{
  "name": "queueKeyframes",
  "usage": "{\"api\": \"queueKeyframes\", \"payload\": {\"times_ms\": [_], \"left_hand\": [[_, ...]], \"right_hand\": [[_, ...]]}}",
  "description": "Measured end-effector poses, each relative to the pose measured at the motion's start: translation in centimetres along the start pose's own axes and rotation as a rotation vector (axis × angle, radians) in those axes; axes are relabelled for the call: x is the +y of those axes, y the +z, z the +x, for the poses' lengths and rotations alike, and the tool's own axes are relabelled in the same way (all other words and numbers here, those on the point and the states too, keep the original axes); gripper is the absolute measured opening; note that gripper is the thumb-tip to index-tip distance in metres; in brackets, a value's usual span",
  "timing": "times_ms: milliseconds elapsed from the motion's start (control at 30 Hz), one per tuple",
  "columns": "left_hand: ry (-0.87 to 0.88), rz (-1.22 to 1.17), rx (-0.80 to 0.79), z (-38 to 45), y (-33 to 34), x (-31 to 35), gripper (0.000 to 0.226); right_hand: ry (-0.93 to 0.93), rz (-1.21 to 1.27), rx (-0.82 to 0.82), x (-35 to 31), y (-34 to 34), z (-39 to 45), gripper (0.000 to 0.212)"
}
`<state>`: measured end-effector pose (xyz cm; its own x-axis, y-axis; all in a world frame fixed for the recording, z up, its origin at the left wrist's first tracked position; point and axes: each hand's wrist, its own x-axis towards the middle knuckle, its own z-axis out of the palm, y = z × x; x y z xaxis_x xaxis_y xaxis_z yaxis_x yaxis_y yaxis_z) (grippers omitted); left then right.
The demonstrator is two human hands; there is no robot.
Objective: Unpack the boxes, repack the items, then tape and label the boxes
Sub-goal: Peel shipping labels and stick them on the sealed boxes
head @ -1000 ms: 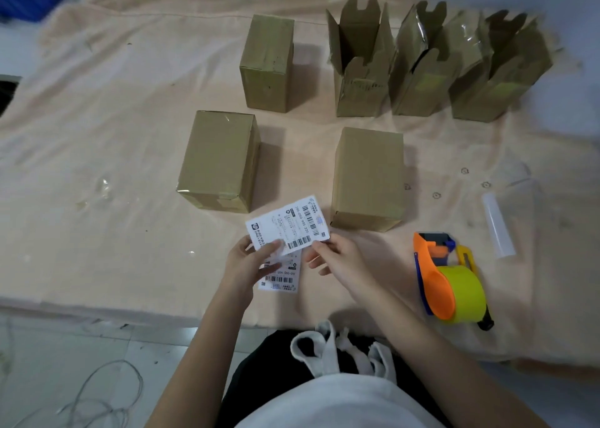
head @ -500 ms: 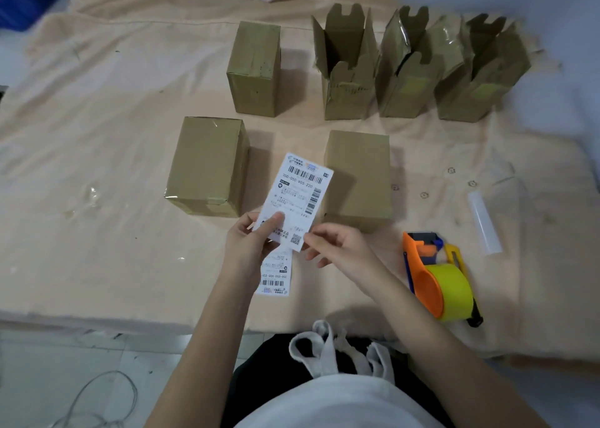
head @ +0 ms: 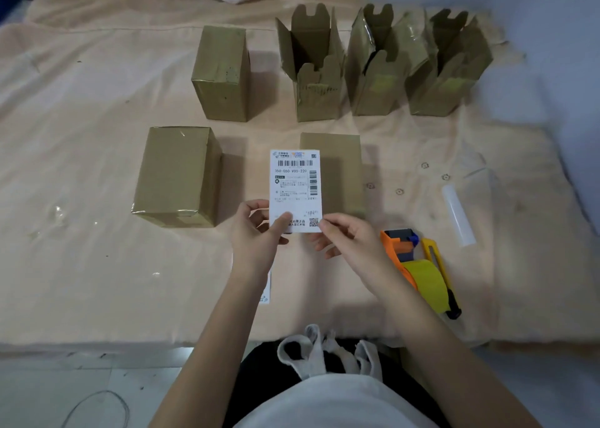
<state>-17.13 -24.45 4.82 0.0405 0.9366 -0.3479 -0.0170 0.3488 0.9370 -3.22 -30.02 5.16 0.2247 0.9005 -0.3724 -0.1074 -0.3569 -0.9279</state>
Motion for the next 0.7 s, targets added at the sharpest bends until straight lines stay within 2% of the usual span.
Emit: {"api": "queueKeyframes", "payload": {"times_ms": [200, 400, 700], "left_hand": [[0.021, 0.016, -0.034, 0.9, 2.1, 1.1, 0.026], [0.036, 0.054, -0.037, 1.3, 3.6, 1.1, 0.026], [0.037, 0.063, -0.008, 2.4, 4.0, 1.0, 0.026]], "right_hand": [[-0.014, 0.010, 0.041, 0.0, -2.3, 0.0, 0.024], [-0.022, 0.055, 0.092, -0.4, -3.1, 0.7, 0.025], [-0.044, 0.072, 0.086, -0.7, -3.2, 1.7, 0.022]]}}
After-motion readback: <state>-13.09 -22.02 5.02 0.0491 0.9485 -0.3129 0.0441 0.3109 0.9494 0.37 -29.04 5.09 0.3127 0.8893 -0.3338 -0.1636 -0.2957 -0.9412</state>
